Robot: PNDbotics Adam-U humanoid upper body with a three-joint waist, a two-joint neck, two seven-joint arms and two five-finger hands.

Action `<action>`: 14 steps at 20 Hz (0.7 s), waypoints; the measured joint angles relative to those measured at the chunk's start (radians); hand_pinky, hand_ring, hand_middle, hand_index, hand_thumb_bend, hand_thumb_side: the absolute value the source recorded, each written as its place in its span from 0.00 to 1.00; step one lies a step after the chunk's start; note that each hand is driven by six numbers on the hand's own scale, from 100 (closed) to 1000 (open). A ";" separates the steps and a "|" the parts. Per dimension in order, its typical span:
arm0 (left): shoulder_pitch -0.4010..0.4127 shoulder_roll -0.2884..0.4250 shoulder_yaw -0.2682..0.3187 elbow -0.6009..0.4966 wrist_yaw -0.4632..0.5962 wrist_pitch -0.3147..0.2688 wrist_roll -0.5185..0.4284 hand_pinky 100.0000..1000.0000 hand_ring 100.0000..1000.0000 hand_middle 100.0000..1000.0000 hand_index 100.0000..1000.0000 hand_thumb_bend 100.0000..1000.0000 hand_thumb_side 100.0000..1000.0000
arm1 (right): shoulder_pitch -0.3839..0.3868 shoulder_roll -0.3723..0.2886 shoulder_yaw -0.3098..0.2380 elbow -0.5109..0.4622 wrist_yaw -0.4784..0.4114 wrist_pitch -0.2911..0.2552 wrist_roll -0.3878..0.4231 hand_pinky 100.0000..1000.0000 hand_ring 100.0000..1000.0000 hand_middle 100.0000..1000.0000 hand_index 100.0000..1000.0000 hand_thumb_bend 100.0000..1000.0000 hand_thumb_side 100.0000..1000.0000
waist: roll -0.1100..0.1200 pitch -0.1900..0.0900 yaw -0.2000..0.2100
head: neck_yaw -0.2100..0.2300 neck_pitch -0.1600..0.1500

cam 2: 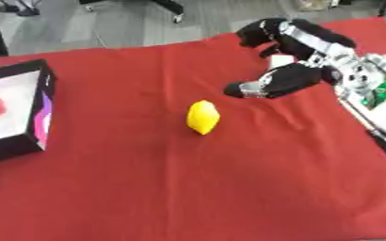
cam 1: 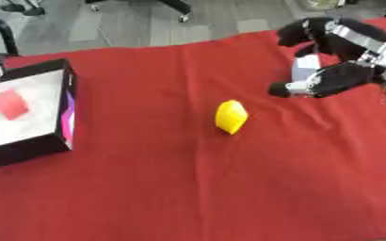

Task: Pick up the objects with one hand, pass them to the other hand, and then place them into the box on the other side of the table.

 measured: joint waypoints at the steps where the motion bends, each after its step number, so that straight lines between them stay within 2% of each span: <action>1: 0.003 -0.001 0.000 -0.012 0.007 0.000 0.003 0.77 0.60 0.65 0.74 0.18 0.43 | -0.004 -0.023 -0.006 0.009 0.007 -0.001 0.023 0.86 0.90 0.79 0.85 0.60 0.16 | 0.000 0.000 0.003 | -0.006 -0.001; 7: 0.018 -0.009 0.001 -0.057 0.023 0.006 0.009 0.77 0.60 0.65 0.74 0.17 0.44 | -0.053 -0.103 -0.019 0.125 0.129 -0.064 0.194 0.88 0.91 0.82 0.86 0.59 0.13 | 0.000 0.005 0.015 | -0.032 -0.017; 8: 0.019 -0.012 0.001 -0.059 0.024 0.007 0.008 0.77 0.60 0.65 0.74 0.17 0.44 | -0.062 -0.109 -0.019 0.148 0.148 -0.078 0.216 0.89 0.92 0.82 0.86 0.54 0.11 | 0.000 0.007 0.017 | -0.034 -0.018; 9: 0.020 -0.016 0.001 -0.063 0.026 0.008 0.006 0.77 0.60 0.64 0.74 0.17 0.44 | -0.072 -0.113 -0.020 0.171 0.165 -0.092 0.236 0.89 0.92 0.82 0.86 0.59 0.11 | 0.000 0.009 0.019 | -0.036 -0.021; 13: 0.020 -0.025 0.000 -0.078 0.030 0.011 0.003 0.77 0.60 0.64 0.74 0.17 0.44 | -0.115 -0.120 -0.023 0.270 0.226 -0.147 0.299 0.90 0.92 0.83 0.86 0.57 0.09 | 0.000 0.025 0.034 | -0.048 -0.036; 14: 0.020 -0.027 0.000 -0.082 0.031 0.011 0.002 0.77 0.60 0.64 0.74 0.17 0.45 | -0.124 -0.120 -0.023 0.294 0.242 -0.159 0.312 0.90 0.93 0.84 0.86 0.47 0.06 | 0.000 0.030 0.039 | -0.052 -0.040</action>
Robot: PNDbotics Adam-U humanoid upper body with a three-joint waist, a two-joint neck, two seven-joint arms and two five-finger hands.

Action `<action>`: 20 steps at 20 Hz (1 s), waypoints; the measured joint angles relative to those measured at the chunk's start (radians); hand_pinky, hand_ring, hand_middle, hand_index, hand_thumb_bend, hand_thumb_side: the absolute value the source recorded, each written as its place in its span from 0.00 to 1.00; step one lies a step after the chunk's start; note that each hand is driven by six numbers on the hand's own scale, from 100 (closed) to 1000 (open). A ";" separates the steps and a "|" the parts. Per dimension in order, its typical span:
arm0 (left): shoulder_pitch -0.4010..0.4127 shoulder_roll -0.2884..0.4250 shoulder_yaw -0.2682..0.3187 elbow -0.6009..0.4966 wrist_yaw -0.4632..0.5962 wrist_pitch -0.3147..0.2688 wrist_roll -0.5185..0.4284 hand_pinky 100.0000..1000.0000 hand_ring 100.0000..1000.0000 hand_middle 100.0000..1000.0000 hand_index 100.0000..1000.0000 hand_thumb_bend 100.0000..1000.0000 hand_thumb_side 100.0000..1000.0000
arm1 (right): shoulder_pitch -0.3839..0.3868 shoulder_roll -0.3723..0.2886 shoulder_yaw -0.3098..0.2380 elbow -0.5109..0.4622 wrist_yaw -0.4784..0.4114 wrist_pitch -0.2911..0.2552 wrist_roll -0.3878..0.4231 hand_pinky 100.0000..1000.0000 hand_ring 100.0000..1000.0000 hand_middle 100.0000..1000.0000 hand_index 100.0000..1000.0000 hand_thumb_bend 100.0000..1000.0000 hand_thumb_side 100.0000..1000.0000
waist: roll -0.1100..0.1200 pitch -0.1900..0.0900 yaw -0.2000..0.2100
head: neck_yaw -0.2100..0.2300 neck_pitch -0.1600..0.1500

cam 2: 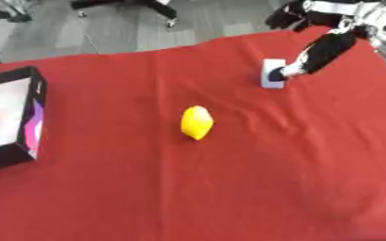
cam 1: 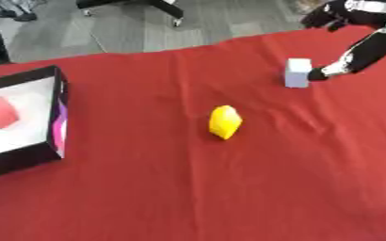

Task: Pick up the objects with one hand, pass them to the other hand, and then place them into the box on the other side of the table.

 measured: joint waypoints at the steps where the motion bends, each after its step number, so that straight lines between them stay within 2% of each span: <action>1: 0.000 -0.001 0.000 -0.005 0.001 0.001 -0.001 0.77 0.60 0.64 0.74 0.17 0.45 | -0.008 0.000 -0.001 0.024 0.018 -0.012 0.011 0.91 0.93 0.84 0.86 0.57 0.08 | 0.000 0.006 0.005 | -0.005 -0.005; 9: -0.001 -0.017 -0.001 -0.032 0.009 0.003 -0.005 0.77 0.60 0.64 0.73 0.17 0.46 | -0.033 0.003 -0.031 0.172 0.144 -0.076 0.028 0.91 0.93 0.85 0.86 0.57 0.08 | 0.000 0.046 0.048 | -0.044 -0.043; 20: -0.001 -0.026 -0.001 -0.048 0.014 0.006 -0.005 0.77 0.60 0.63 0.73 0.17 0.46 | -0.034 0.003 -0.057 0.269 0.225 -0.100 0.021 0.92 0.93 0.85 0.86 0.56 0.07 | 0.004 0.070 0.083 | -0.085 -0.074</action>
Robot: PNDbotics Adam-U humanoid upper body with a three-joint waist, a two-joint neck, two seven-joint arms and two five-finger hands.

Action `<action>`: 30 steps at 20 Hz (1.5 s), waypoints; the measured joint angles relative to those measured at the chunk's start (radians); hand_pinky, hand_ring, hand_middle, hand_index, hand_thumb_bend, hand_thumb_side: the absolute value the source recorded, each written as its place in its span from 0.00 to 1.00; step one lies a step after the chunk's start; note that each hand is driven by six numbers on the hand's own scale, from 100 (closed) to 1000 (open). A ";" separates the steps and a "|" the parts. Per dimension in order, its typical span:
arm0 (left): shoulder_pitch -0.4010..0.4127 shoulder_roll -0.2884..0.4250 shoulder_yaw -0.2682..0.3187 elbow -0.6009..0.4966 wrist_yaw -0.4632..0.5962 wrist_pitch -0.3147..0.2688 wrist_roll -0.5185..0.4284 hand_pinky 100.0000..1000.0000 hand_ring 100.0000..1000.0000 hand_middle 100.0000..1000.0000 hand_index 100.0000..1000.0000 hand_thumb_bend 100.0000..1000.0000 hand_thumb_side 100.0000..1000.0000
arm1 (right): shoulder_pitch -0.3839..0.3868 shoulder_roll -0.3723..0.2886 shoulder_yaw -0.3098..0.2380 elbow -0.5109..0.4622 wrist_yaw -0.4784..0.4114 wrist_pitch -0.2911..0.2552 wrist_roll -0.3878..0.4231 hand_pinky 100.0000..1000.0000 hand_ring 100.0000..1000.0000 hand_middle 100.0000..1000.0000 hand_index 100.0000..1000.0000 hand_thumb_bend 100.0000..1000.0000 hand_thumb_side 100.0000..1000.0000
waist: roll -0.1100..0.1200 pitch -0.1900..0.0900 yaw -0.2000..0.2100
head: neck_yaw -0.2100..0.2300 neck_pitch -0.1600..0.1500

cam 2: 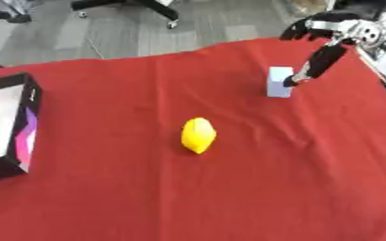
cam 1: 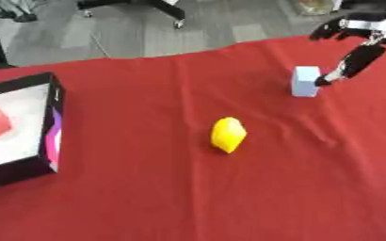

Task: Pick up the objects with one hand, pass them to the other hand, and then place them into the box on the other side of the table.

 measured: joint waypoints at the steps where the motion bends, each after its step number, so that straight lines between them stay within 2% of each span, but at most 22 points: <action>1: 0.000 0.000 0.000 0.000 0.000 0.000 0.000 0.77 0.60 0.63 0.73 0.17 0.46 | 0.000 0.000 -0.001 0.008 0.007 -0.001 0.001 0.92 0.93 0.85 0.86 0.56 0.07 | 0.000 0.002 0.002 | -0.002 0.000; 9: 0.000 -0.009 0.000 0.000 0.001 0.002 -0.001 0.77 0.60 0.64 0.73 0.16 0.47 | -0.003 0.010 0.000 0.038 0.047 -0.008 0.024 0.93 0.93 0.86 0.87 0.56 0.07 | 0.004 0.019 0.013 | -0.006 -0.014; 10: 0.000 -0.012 0.000 0.000 0.001 0.002 -0.001 0.77 0.60 0.64 0.73 0.16 0.47 | -0.003 0.011 0.001 0.042 0.058 -0.007 0.027 0.93 0.93 0.86 0.87 0.54 0.03 | 0.005 0.021 0.014 | -0.007 -0.017; 11: 0.000 -0.015 0.000 0.000 0.001 0.003 -0.001 0.77 0.60 0.64 0.73 0.16 0.47 | -0.003 0.013 0.001 0.048 0.070 -0.007 0.029 0.93 0.93 0.86 0.87 0.56 0.07 | 0.006 0.022 0.016 | -0.009 -0.017; 18: 0.000 -0.018 0.002 -0.003 0.004 0.004 0.001 0.77 0.60 0.63 0.73 0.16 0.48 | -0.003 0.030 0.000 0.105 0.130 -0.004 0.025 0.93 0.92 0.85 0.86 0.54 0.06 | 0.009 0.033 0.024 | -0.015 -0.026; 30: 0.000 -0.026 0.002 -0.005 0.003 0.005 0.000 0.77 0.60 0.63 0.73 0.16 0.48 | -0.003 0.036 -0.005 0.136 0.130 0.007 -0.027 0.92 0.91 0.83 0.84 0.49 0.05 | 0.012 0.040 0.032 | -0.019 -0.030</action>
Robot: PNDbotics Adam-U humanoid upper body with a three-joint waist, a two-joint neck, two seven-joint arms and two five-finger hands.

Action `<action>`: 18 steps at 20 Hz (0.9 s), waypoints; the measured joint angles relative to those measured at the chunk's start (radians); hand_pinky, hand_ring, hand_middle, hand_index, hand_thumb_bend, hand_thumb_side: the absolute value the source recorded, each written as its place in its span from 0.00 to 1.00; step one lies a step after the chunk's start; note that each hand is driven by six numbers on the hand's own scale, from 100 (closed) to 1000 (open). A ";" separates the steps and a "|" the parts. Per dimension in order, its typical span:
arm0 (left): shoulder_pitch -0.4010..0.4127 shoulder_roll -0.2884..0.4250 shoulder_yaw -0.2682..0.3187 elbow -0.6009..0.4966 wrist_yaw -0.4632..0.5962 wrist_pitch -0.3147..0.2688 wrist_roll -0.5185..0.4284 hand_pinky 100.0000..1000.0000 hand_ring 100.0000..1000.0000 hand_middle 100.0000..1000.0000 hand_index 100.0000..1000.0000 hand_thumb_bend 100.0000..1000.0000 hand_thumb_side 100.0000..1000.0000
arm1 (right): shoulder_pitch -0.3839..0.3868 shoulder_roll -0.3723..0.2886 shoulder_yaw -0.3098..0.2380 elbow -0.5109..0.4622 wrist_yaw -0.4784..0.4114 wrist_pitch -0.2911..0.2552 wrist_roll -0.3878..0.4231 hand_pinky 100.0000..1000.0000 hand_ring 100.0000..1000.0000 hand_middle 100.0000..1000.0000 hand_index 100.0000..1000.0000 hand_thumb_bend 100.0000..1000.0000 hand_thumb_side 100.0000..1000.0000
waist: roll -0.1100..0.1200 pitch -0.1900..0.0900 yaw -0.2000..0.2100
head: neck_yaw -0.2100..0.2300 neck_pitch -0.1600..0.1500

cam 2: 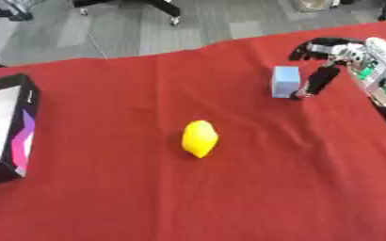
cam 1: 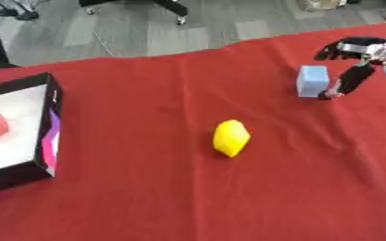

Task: Pick up the objects with one hand, pass them to the other hand, and then place them into the box on the other side of the table.

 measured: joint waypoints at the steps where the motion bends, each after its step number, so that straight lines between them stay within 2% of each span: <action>1: 0.000 0.000 0.000 0.000 -0.002 0.000 0.000 0.77 0.60 0.63 0.73 0.16 0.48 | 0.000 0.000 0.000 0.002 -0.001 0.002 -0.002 0.92 0.91 0.82 0.84 0.49 0.05 | 0.000 0.000 0.000 | 0.000 -0.001; 10: 0.000 -0.001 0.000 0.000 -0.008 -0.001 -0.001 0.77 0.61 0.64 0.73 0.14 0.49 | 0.000 0.000 0.000 0.002 -0.018 0.012 -0.007 0.92 0.89 0.80 0.82 0.43 0.00 | 0.000 0.008 0.002 | 0.000 -0.004; 18: 0.000 -0.009 0.001 0.000 -0.008 -0.002 -0.003 0.77 0.61 0.64 0.73 0.13 0.50 | 0.004 0.001 0.000 0.002 -0.018 0.017 -0.011 0.91 0.86 0.73 0.77 0.34 0.00 | 0.000 0.015 0.005 | -0.001 -0.011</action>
